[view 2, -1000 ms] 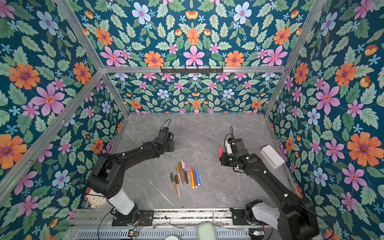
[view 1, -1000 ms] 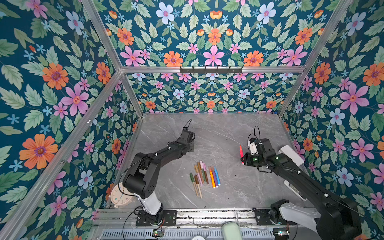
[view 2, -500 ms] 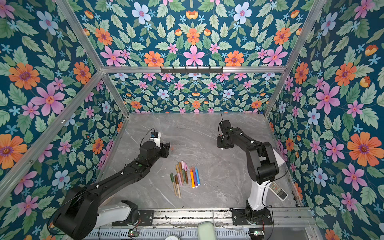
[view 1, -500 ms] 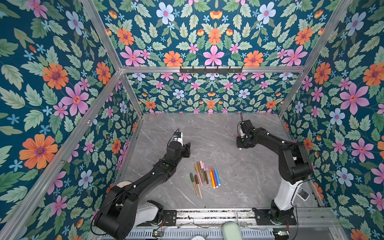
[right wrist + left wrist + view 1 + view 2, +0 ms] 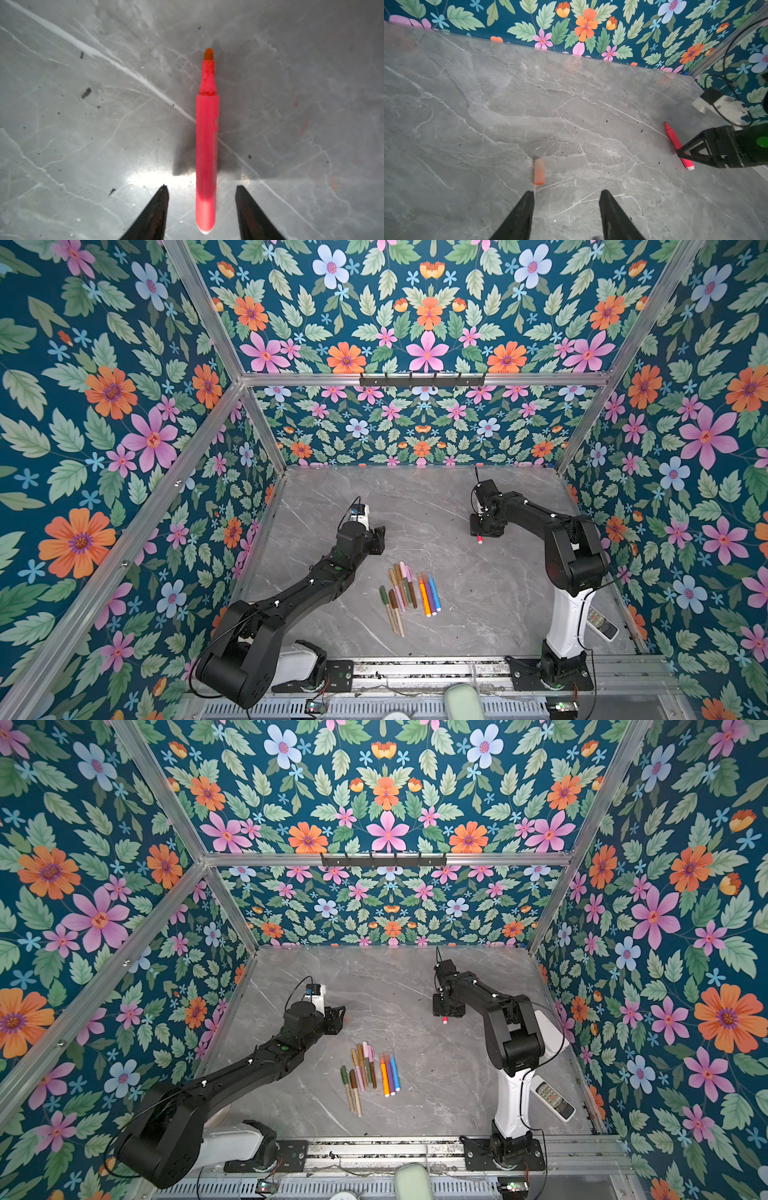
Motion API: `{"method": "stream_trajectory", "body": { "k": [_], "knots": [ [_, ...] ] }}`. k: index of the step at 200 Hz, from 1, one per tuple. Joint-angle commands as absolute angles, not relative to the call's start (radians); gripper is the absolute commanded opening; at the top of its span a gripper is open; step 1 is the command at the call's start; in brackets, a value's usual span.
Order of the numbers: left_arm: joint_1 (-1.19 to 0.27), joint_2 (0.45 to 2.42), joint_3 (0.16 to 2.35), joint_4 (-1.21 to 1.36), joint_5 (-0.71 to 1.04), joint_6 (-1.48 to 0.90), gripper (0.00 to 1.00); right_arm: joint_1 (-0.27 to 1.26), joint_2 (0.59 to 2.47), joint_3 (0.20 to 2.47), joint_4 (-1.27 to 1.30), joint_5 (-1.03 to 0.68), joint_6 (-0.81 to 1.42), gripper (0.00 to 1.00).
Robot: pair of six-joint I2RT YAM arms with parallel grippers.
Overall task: Open the pen caps
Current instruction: 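Drop the cap with the left gripper while the right gripper sets the uncapped highlighter down, then move the right gripper back over the blue highlighter and close on it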
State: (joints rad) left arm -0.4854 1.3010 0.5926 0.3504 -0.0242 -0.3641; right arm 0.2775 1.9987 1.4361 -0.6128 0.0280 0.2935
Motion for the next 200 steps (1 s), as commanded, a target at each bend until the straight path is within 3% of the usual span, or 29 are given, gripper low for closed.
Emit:
{"method": "stream_trajectory", "body": {
  "k": [1,63,110,148,170,186,200],
  "knots": [
    [-0.485,1.293,0.598,0.358,-0.009,-0.375,0.54,0.278,1.970,1.449,-0.653,0.030,0.302,0.56],
    [-0.486,1.099,0.428,0.559,-0.042,-0.394,0.54,0.350,1.574,1.200,-0.632,-0.052,0.367,0.55],
    [-0.494,0.975,0.587,0.253,0.049,-0.546,0.56,0.647,1.510,1.070,-0.606,-0.128,0.414,0.52],
    [-0.531,0.961,0.789,-0.083,0.274,-0.854,0.55,0.821,1.452,1.007,-0.593,-0.210,0.554,0.50],
    [-0.571,0.941,0.821,-0.174,0.323,-0.827,0.58,0.901,1.402,1.038,-0.647,-0.171,0.505,0.51],
    [-0.600,0.905,0.741,-0.079,0.278,-0.791,0.58,0.902,1.353,0.974,-0.569,-0.167,0.503,0.51],
    [-0.625,0.864,0.582,0.161,0.164,-0.828,0.60,0.900,1.326,0.892,-0.459,-0.119,0.537,0.49]
  ]
}}
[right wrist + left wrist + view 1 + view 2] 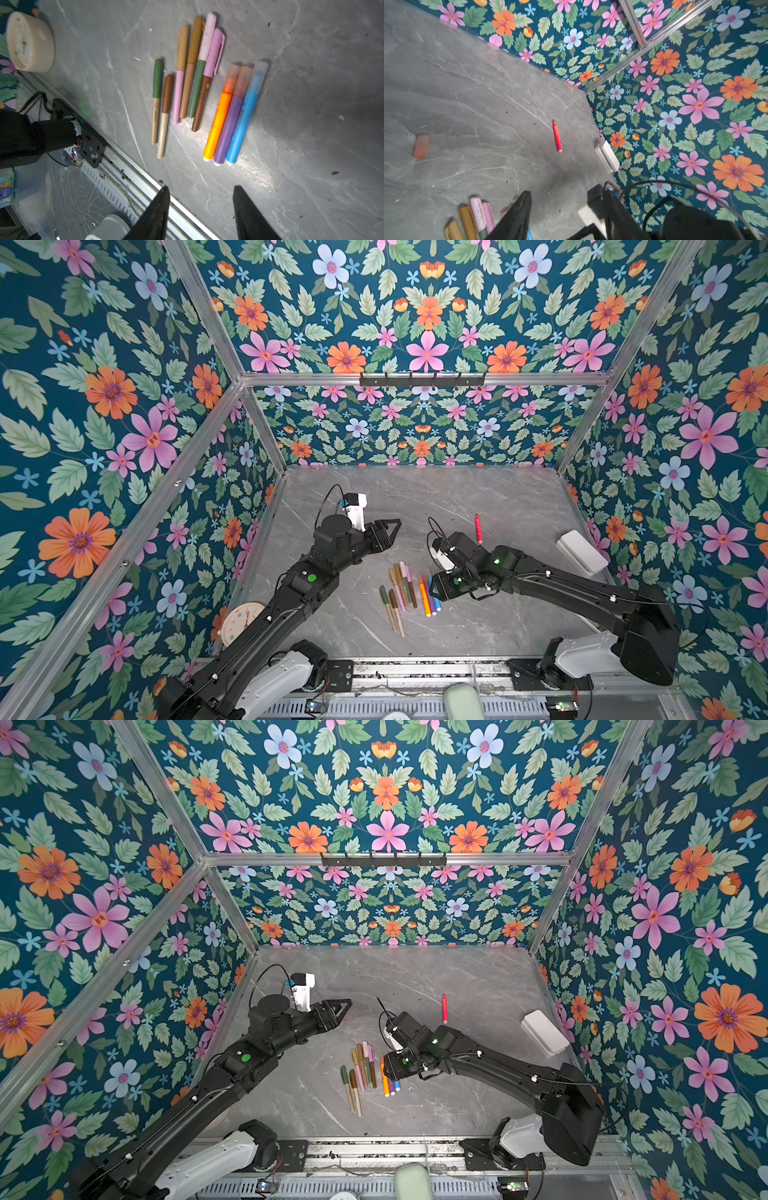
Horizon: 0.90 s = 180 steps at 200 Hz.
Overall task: Open the pen caps
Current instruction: 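Move the right gripper back over the blue highlighter and close on it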
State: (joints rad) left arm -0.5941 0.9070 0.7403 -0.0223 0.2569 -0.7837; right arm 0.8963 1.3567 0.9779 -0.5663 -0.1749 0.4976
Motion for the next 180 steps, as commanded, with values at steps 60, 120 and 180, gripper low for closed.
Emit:
{"method": "stream_trajectory", "body": {
  "k": [60,120,180],
  "knots": [
    [-0.702,1.029,0.641,0.140,0.059,-0.699,0.56,0.911,1.450,0.872,-0.421,-0.109,0.529,0.28],
    [-0.702,0.866,0.601,0.143,-0.081,-0.708,0.53,0.950,1.572,0.946,-0.488,-0.012,0.580,0.30],
    [-0.703,0.888,0.661,0.049,-0.035,-0.654,0.53,0.983,1.710,1.026,-0.571,0.092,0.594,0.32]
  ]
}}
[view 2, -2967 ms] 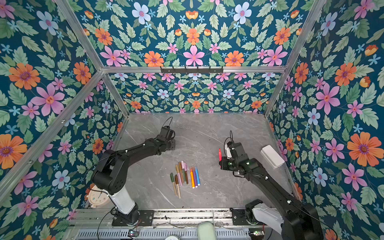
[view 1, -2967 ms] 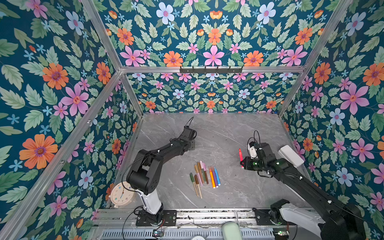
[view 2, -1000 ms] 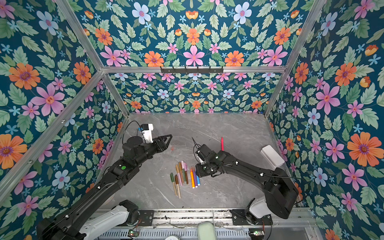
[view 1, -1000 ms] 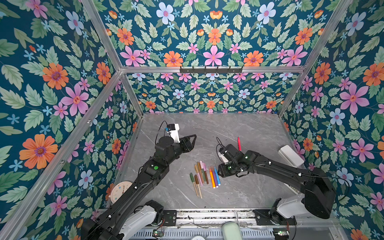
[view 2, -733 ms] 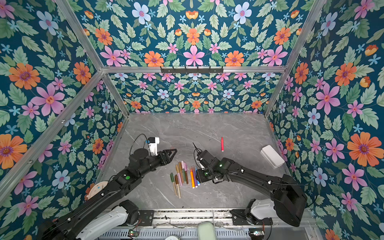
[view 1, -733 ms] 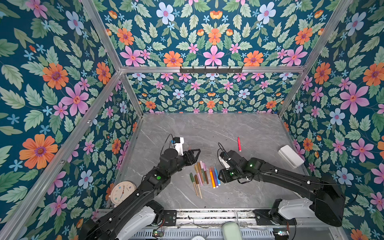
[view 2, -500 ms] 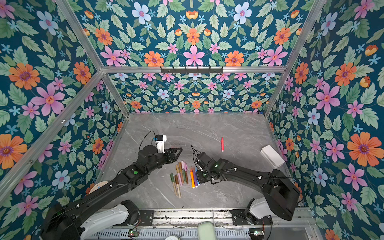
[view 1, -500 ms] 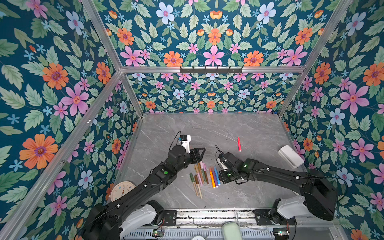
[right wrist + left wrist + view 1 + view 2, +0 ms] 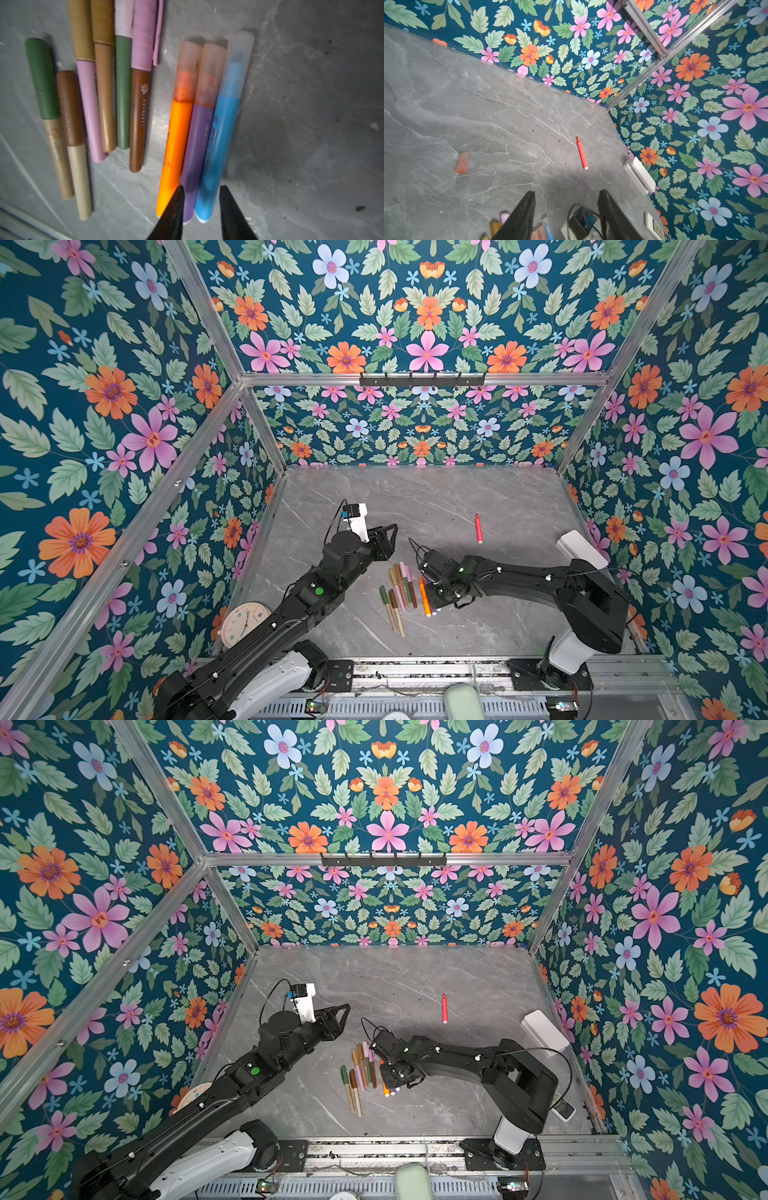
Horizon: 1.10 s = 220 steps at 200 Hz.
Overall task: Open the pen caps
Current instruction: 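Move the right gripper back over the blue highlighter and close on it, then lift the blue highlighter with the right gripper while the left gripper approaches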
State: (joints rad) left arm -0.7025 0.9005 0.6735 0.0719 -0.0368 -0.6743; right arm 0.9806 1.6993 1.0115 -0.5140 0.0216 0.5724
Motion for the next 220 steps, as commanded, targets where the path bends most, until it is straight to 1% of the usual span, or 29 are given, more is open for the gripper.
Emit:
{"method": "stream_trajectory", "body": {
  "k": [1,69,159,185,197,209,220],
  "knots": [
    [-0.703,0.887,0.660,0.049,-0.035,-0.654,0.53,0.984,1.710,1.026,-0.572,0.093,0.594,0.32],
    [-0.703,0.882,0.628,0.058,-0.020,-0.666,0.54,0.986,1.666,1.001,-0.603,0.117,0.594,0.32],
    [-0.703,0.890,0.623,0.046,-0.014,-0.670,0.54,0.985,1.703,0.985,-0.573,0.087,0.588,0.32],
    [-0.703,0.903,0.609,0.061,-0.008,-0.682,0.54,0.984,1.710,0.963,-0.578,0.123,0.585,0.31],
    [-0.703,0.908,0.592,0.085,-0.005,-0.691,0.54,0.978,1.711,0.949,-0.576,0.124,0.584,0.27],
    [-0.703,0.920,0.586,0.103,0.000,-0.701,0.55,0.965,1.709,0.930,-0.563,0.109,0.585,0.19],
    [-0.703,0.940,0.594,0.113,0.015,-0.707,0.59,0.944,1.694,0.908,-0.546,0.081,0.585,0.12]
  ]
}}
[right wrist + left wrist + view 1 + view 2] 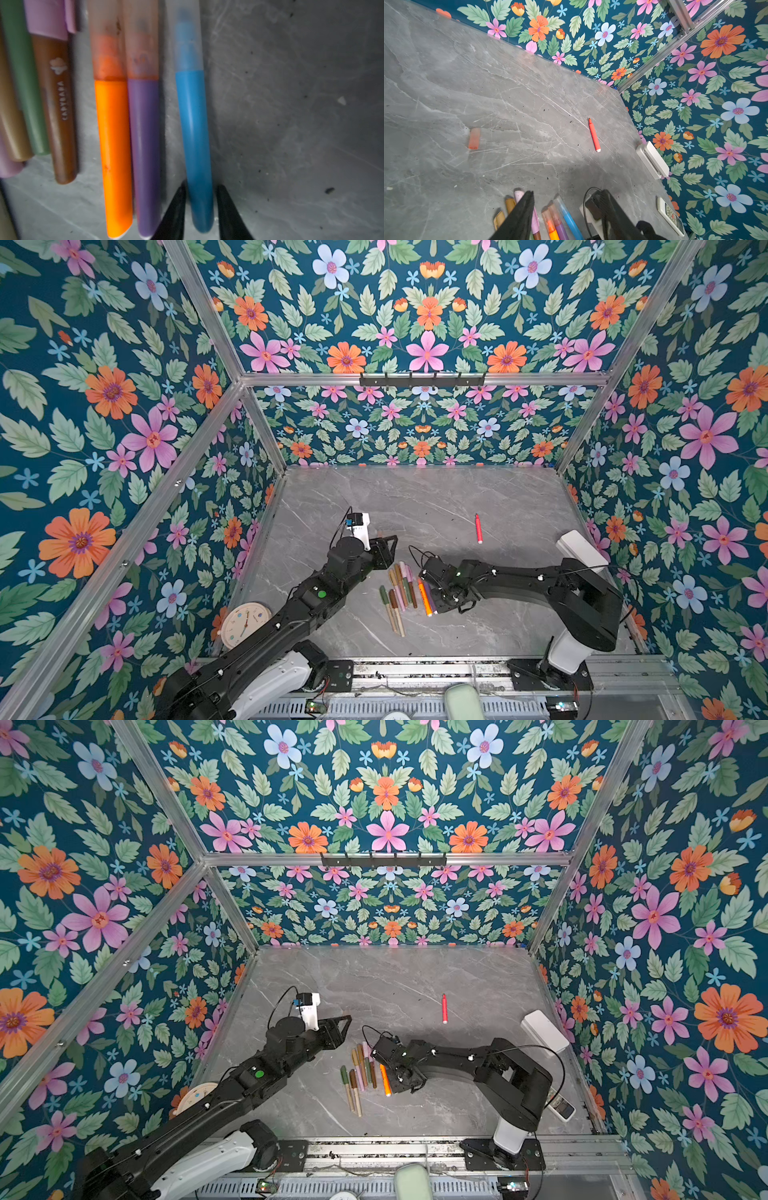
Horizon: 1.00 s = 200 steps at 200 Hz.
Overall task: Open the pen caps
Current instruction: 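Lift the blue highlighter with the right gripper while the left gripper approaches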
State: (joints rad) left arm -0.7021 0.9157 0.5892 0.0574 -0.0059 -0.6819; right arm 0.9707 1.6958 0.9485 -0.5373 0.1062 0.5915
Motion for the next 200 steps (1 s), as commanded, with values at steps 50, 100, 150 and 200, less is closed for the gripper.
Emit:
{"method": "stream_trajectory", "body": {
  "k": [50,100,150,200],
  "knots": [
    [-0.703,1.161,0.713,0.160,0.186,-0.774,0.62,0.817,1.452,0.887,-0.639,0.014,0.538,0.00],
    [-0.715,1.476,0.917,0.288,0.320,-0.822,0.59,0.597,1.180,0.869,-0.653,-0.311,0.438,0.00],
    [-0.700,1.732,1.186,0.277,0.341,-0.706,0.55,0.462,1.246,0.957,-0.646,-0.406,0.400,0.00],
    [-0.696,1.700,1.213,0.178,0.327,-0.763,0.55,0.461,1.233,1.039,-0.684,-0.438,0.462,0.00]
  ]
}}
